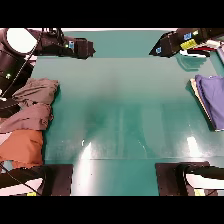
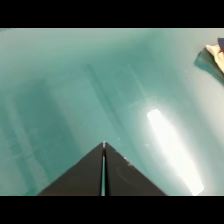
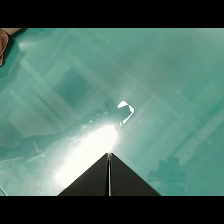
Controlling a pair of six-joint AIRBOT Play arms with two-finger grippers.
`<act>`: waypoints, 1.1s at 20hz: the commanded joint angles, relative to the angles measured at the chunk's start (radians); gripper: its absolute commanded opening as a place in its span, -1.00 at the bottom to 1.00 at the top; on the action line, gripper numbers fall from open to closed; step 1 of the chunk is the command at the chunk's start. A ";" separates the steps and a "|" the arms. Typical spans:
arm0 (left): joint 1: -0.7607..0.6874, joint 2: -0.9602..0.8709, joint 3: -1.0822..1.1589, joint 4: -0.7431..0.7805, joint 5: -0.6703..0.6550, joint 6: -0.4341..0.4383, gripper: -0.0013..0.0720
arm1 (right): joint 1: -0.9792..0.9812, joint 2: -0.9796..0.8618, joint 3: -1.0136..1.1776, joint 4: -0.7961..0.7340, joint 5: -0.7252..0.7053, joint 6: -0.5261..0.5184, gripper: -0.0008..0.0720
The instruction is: Fold the shirts.
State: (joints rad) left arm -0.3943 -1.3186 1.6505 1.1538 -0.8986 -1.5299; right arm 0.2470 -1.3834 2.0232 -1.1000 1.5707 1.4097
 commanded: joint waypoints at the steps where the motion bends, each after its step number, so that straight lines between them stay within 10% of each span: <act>1: 0.002 -0.001 0.000 0.034 0.064 0.047 -0.88 | 0.001 0.000 0.000 0.000 0.001 0.000 -0.93; 2: 0.010 0.000 0.001 0.110 0.081 0.079 -0.62 | 0.001 0.000 0.000 0.000 0.001 0.000 -0.93; 3: 0.027 0.000 0.000 0.223 0.079 0.064 0.35 | 0.001 0.000 0.000 0.000 0.000 0.000 -0.93; 4: 0.052 -0.001 0.000 0.337 0.060 0.004 0.76 | 0.001 0.000 0.000 0.000 0.000 0.000 -0.93; 7: 0.187 -0.028 0.000 0.554 -0.056 -0.104 0.74 | 0.001 0.000 0.000 0.000 0.000 0.000 -0.93; 22: 0.446 -0.441 0.000 0.538 -0.305 -0.130 0.72 | 0.001 -0.002 0.000 0.000 -0.001 0.001 -0.93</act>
State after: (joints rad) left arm 0.0441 -1.7306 1.6505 1.6863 -1.1915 -1.6588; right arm 0.2474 -1.3849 2.0228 -1.1004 1.5707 1.4097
